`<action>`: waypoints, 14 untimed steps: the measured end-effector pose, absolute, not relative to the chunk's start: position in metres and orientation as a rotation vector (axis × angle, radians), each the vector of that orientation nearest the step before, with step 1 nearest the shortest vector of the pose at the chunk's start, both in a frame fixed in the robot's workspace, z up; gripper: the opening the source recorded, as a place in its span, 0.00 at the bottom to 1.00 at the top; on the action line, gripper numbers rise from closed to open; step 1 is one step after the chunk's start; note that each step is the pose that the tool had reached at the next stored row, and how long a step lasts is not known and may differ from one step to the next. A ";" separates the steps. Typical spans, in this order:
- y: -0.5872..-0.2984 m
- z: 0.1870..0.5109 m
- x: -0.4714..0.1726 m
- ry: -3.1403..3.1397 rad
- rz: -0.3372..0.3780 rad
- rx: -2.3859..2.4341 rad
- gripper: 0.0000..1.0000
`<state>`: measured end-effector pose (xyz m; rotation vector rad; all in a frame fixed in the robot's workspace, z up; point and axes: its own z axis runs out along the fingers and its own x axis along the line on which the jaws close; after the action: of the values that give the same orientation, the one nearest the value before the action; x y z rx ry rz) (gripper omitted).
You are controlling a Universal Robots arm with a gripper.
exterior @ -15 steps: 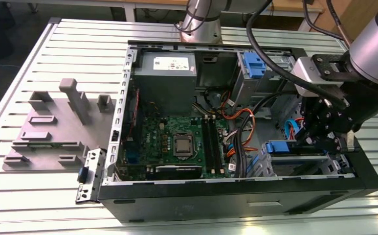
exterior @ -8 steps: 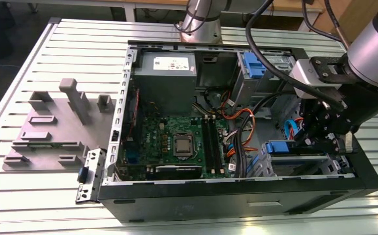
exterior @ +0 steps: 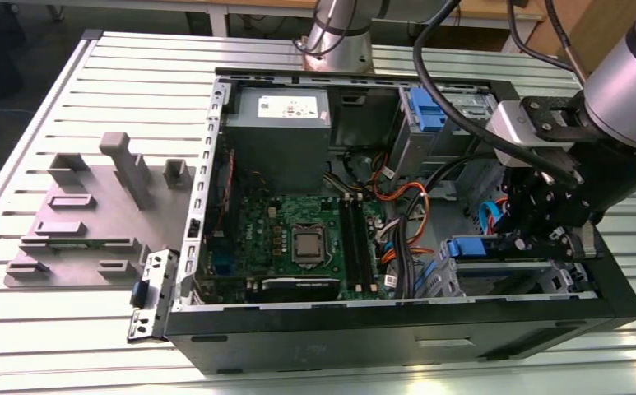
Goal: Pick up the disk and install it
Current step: 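Insert the first disk wire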
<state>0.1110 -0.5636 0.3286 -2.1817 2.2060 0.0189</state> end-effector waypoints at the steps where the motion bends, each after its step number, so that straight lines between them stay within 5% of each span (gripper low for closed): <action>1: -0.564 0.329 0.111 2.206 0.019 -2.182 0.30; 14: -0.564 0.353 0.111 2.206 0.018 -2.182 0.30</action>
<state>0.1110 -0.5636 0.3526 -2.1819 2.2063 0.0184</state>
